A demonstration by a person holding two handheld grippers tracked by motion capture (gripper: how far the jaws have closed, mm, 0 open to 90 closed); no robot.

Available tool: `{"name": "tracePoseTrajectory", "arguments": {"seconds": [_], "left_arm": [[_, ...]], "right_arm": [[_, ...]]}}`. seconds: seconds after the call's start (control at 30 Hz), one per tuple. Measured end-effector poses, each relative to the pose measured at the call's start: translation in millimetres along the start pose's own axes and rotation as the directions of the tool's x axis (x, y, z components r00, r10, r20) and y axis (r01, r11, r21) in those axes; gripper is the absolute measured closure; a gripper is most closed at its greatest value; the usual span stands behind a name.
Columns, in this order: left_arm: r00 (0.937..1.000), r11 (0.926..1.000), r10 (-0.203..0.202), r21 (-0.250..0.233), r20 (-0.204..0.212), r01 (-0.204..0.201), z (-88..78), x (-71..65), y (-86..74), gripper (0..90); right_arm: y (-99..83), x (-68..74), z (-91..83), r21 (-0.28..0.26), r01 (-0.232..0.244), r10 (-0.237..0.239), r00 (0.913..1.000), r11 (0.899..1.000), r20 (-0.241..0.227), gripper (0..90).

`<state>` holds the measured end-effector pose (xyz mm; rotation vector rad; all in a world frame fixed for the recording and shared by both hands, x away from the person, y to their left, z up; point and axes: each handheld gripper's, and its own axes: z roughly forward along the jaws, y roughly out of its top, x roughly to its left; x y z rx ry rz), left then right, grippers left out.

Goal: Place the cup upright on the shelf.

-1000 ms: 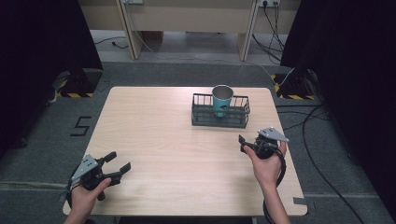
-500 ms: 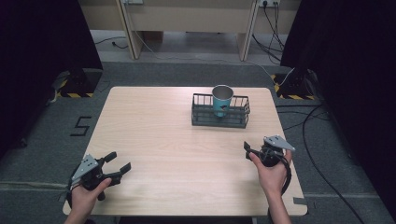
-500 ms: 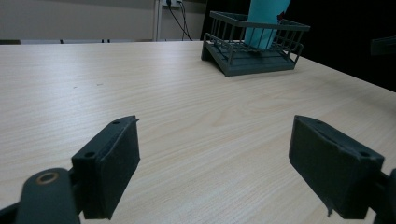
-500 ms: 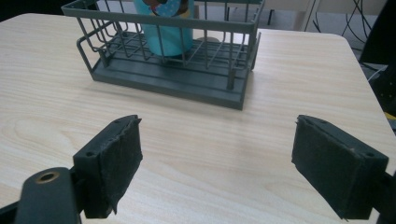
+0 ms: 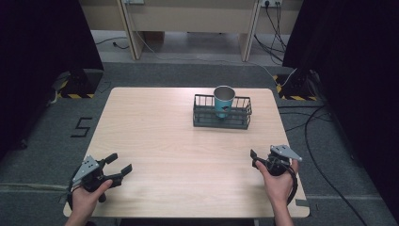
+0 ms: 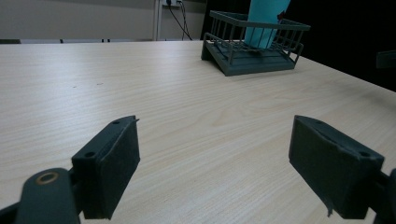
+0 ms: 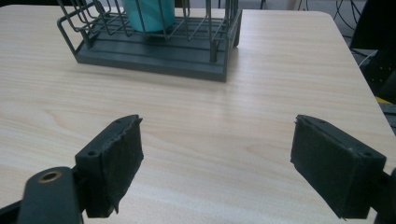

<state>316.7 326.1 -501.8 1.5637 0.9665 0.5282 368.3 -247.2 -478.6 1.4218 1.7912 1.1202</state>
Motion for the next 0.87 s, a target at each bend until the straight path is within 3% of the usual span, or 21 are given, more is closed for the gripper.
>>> {"name": "tracePoseTrajectory", "arguments": {"seconds": [0.43, 0.87], "left_arm": [[1.0, 1.0, 0.002, 0.0, 0.003, -0.002, -0.6, -0.1, 0.3, 15.7], [1.0, 1.0, 0.006, -0.001, 0.007, -0.006, 0.1, -0.8, 0.5, 15.8]], "right_arm": [[-20.3, 1.1, 2.3, -0.035, 0.005, -0.005, 1.0, 0.999, -0.006, 19.0], [-24.5, 1.4, 0.5, -0.049, -0.006, 0.005, 0.9999, 0.999, -0.009, 19.0]]}}
